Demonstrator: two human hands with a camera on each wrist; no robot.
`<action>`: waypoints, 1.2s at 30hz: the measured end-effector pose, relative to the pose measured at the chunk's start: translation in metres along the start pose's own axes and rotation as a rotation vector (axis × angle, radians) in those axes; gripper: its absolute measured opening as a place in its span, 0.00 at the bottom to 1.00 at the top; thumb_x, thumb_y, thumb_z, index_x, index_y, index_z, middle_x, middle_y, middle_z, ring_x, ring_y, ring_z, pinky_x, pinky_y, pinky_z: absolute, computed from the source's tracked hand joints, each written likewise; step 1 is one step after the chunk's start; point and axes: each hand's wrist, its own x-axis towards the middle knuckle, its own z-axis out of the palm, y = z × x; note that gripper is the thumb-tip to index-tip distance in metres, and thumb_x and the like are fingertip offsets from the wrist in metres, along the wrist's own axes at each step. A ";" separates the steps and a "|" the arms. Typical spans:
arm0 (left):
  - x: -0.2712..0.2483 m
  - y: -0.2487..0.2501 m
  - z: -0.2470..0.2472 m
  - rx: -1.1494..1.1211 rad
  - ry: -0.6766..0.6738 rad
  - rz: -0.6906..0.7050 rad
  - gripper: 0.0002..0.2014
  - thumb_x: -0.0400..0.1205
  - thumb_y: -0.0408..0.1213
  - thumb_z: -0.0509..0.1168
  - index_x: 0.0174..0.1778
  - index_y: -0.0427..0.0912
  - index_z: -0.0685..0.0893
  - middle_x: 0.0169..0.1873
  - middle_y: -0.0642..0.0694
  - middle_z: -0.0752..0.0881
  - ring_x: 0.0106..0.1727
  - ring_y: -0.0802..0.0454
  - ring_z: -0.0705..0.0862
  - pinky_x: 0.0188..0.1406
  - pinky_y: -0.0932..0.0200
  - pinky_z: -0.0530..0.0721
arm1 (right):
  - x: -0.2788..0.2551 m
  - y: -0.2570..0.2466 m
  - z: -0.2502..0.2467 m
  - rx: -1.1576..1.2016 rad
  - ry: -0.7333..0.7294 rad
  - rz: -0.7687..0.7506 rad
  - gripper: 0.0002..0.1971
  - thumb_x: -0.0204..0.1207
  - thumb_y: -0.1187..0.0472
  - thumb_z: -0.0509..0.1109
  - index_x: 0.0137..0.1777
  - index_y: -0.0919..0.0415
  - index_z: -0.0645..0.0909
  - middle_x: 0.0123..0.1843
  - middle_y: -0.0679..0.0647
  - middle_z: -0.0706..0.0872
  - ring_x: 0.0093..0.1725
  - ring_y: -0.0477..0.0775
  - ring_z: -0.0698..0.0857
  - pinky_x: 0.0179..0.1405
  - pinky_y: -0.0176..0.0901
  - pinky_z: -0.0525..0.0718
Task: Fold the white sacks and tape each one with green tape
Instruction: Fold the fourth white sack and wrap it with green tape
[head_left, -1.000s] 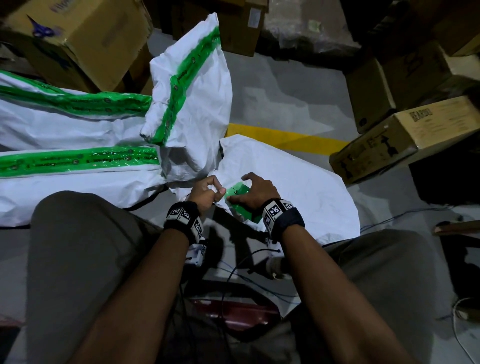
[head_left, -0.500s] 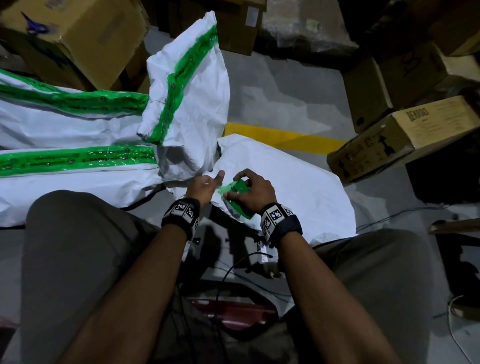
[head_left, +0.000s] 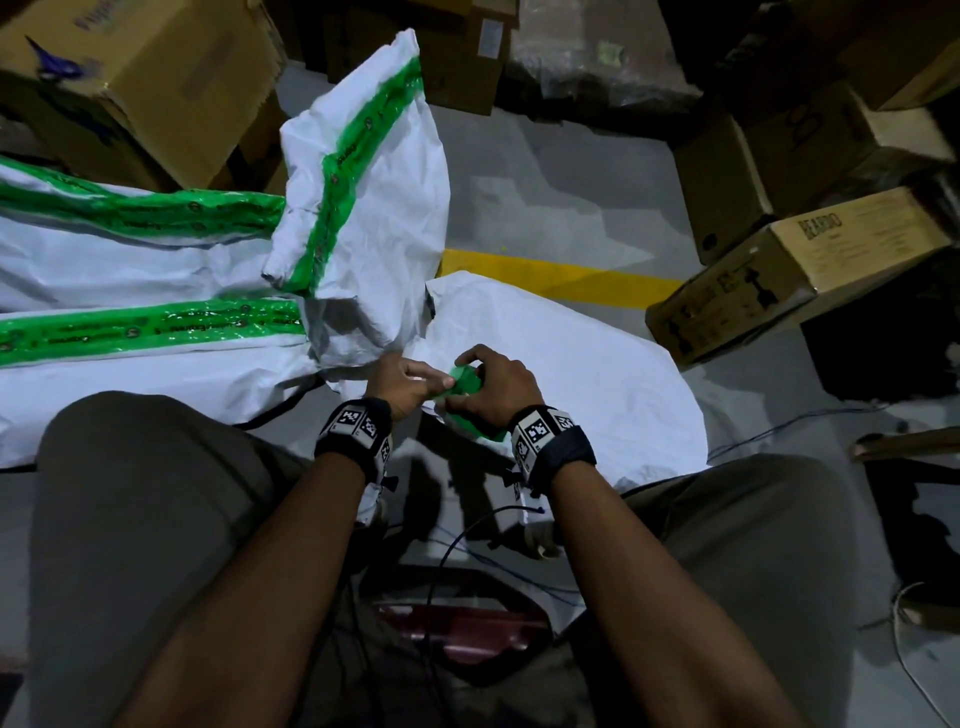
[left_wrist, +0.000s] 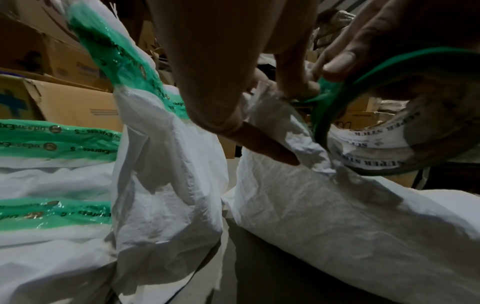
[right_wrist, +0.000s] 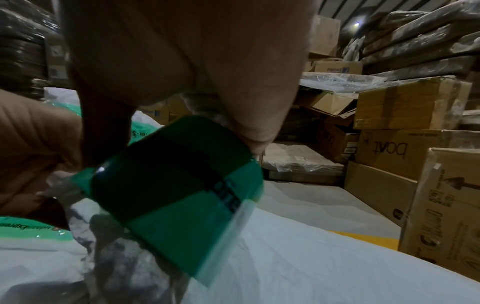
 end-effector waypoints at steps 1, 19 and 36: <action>0.001 -0.004 0.001 0.015 0.040 -0.015 0.04 0.72 0.33 0.82 0.36 0.41 0.94 0.32 0.48 0.91 0.38 0.52 0.87 0.47 0.58 0.84 | 0.000 0.000 0.002 0.022 -0.005 0.000 0.36 0.63 0.42 0.84 0.69 0.46 0.74 0.62 0.56 0.88 0.60 0.62 0.85 0.54 0.47 0.80; 0.004 -0.025 0.002 0.034 0.231 -0.104 0.11 0.73 0.35 0.80 0.27 0.52 0.90 0.33 0.47 0.91 0.43 0.49 0.88 0.55 0.56 0.85 | -0.010 0.052 -0.009 -0.230 -0.247 0.154 0.35 0.67 0.19 0.64 0.70 0.33 0.77 0.76 0.47 0.80 0.71 0.57 0.81 0.65 0.51 0.79; 0.017 -0.017 -0.015 -0.019 0.055 -0.297 0.19 0.90 0.37 0.61 0.69 0.25 0.80 0.69 0.26 0.82 0.59 0.45 0.82 0.48 0.60 0.79 | 0.038 0.013 -0.043 -0.052 -0.081 -0.056 0.21 0.74 0.31 0.71 0.38 0.48 0.91 0.38 0.48 0.91 0.43 0.51 0.88 0.46 0.53 0.88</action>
